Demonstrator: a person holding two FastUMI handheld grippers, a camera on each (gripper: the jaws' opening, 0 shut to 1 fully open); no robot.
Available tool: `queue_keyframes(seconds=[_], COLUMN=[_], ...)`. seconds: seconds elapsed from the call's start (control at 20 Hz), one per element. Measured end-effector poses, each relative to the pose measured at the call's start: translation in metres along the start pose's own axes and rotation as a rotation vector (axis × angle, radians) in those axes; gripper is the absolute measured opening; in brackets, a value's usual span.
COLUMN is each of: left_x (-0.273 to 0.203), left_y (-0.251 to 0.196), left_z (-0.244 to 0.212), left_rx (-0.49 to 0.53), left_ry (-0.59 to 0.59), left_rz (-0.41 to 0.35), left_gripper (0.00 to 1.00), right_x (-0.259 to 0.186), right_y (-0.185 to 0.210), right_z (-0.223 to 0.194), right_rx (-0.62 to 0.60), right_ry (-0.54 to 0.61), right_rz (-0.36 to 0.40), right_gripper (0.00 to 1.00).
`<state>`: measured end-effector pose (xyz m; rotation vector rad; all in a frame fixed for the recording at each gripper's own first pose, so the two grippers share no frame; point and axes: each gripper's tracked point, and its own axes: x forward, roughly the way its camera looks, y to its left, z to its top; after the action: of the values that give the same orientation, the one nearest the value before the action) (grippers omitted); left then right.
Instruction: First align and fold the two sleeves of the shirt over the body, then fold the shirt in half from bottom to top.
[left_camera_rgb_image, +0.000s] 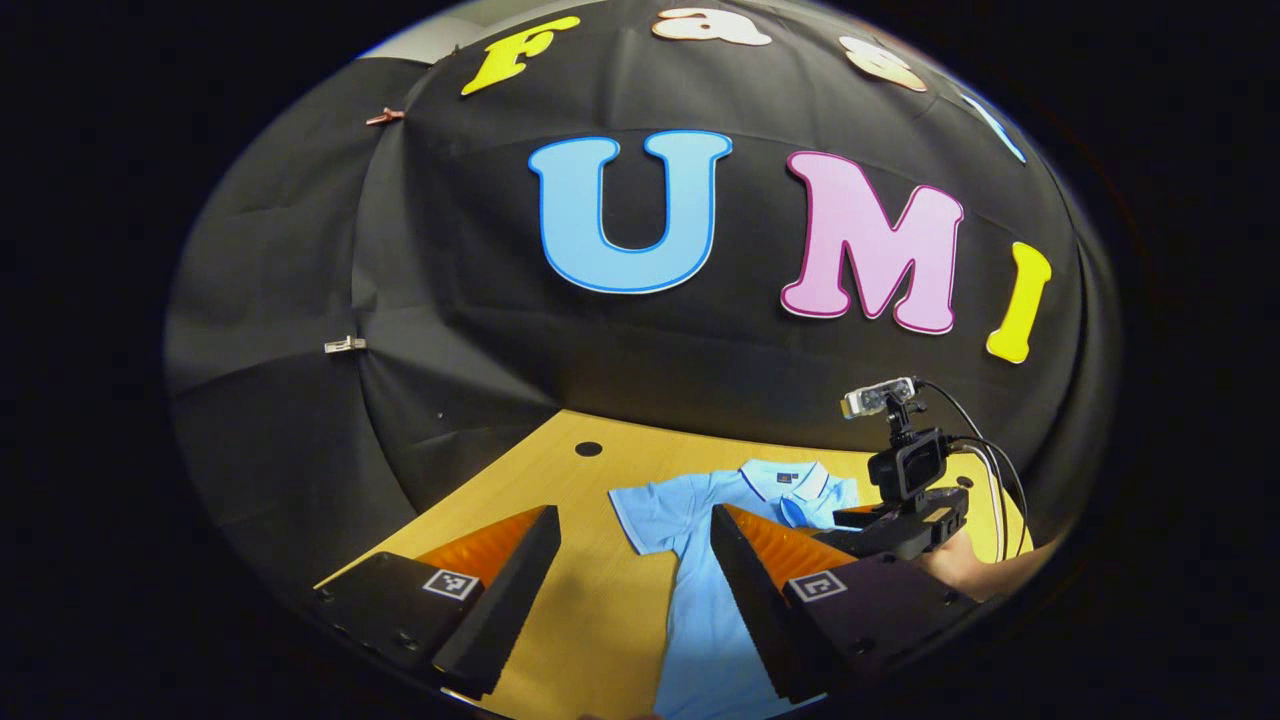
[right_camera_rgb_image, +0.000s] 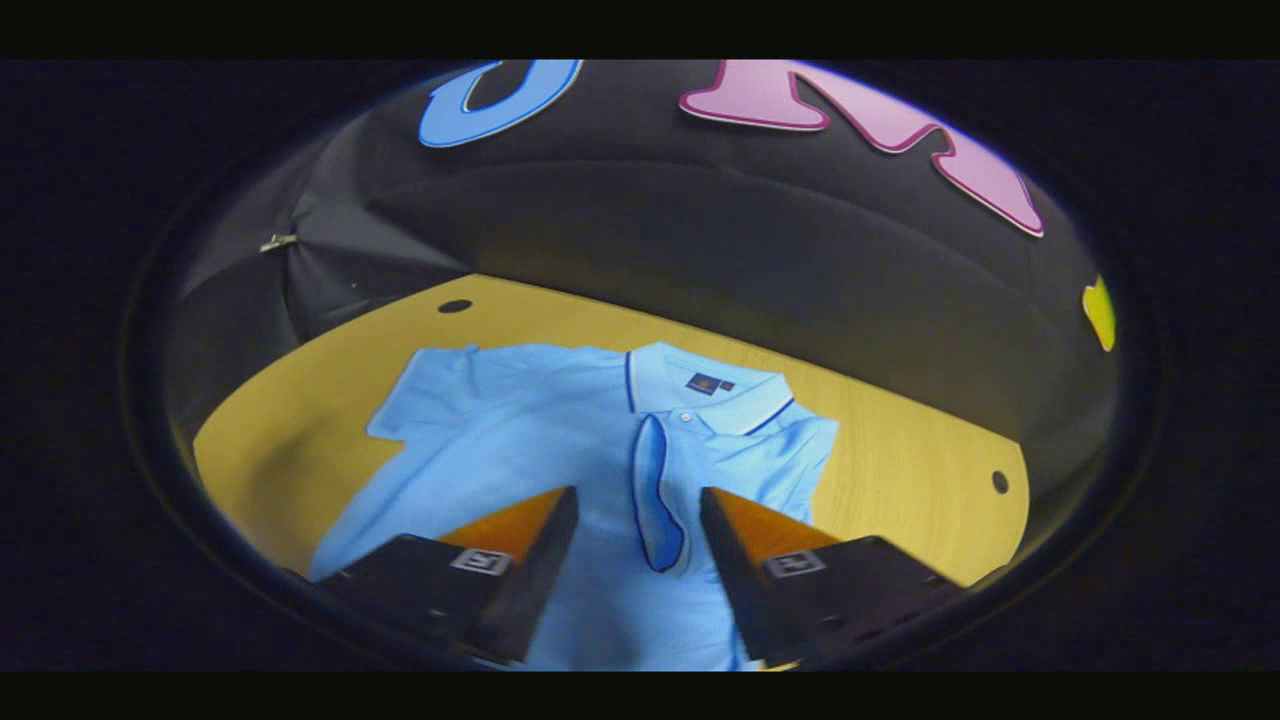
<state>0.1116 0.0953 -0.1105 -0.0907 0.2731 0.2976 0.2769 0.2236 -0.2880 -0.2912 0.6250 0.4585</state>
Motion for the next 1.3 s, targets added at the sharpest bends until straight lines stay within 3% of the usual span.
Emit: queue_keyframes(seconds=[0.05, 0.1, 0.35, 0.6, 0.8, 1.05, 1.2, 1.3], left_x=[0.003, 0.007, 0.062, 0.154, 0.236, 0.32, 0.345, 0.351], left_y=[0.005, 0.009, 0.022, 0.015, 0.006, 0.014, 0.018, 0.015], left_z=[-0.003, -0.004, -0.016, -0.051, -0.091, -0.124, -0.145, -0.142], left_rx=[-0.005, -0.008, -0.024, -0.038, -0.052, -0.004, 0.081, 0.078], left_ry=[0.005, 0.007, 0.033, 0.122, 0.19, 0.236, 0.286, 0.272], left_rz=[-0.005, -0.012, -0.058, -0.09, -0.081, -0.011, 0.008, -0.005], left_gripper=[0.96, 0.97, 0.97, 0.96, 0.97, 0.97, 0.97, 0.99], right_x=[-0.01, -0.021, -0.088, -0.148, -0.182, -0.193, -0.191, -0.19], right_y=[0.002, -0.001, -0.034, -0.072, -0.088, -0.109, -0.114, -0.12], right_z=[-0.001, -0.001, -0.002, -0.011, -0.022, -0.064, -0.084, -0.092], right_rx=[0.018, 0.025, 0.088, 0.14, 0.243, 0.272, 0.285, 0.283], right_ry=[-0.008, -0.02, -0.08, -0.128, -0.185, -0.166, -0.146, -0.141], right_rz=[-0.006, -0.021, -0.109, -0.198, -0.197, -0.23, -0.232, -0.24], right_gripper=[0.91, 0.96, 0.98, 0.98, 0.98, 0.98, 0.98, 0.95])
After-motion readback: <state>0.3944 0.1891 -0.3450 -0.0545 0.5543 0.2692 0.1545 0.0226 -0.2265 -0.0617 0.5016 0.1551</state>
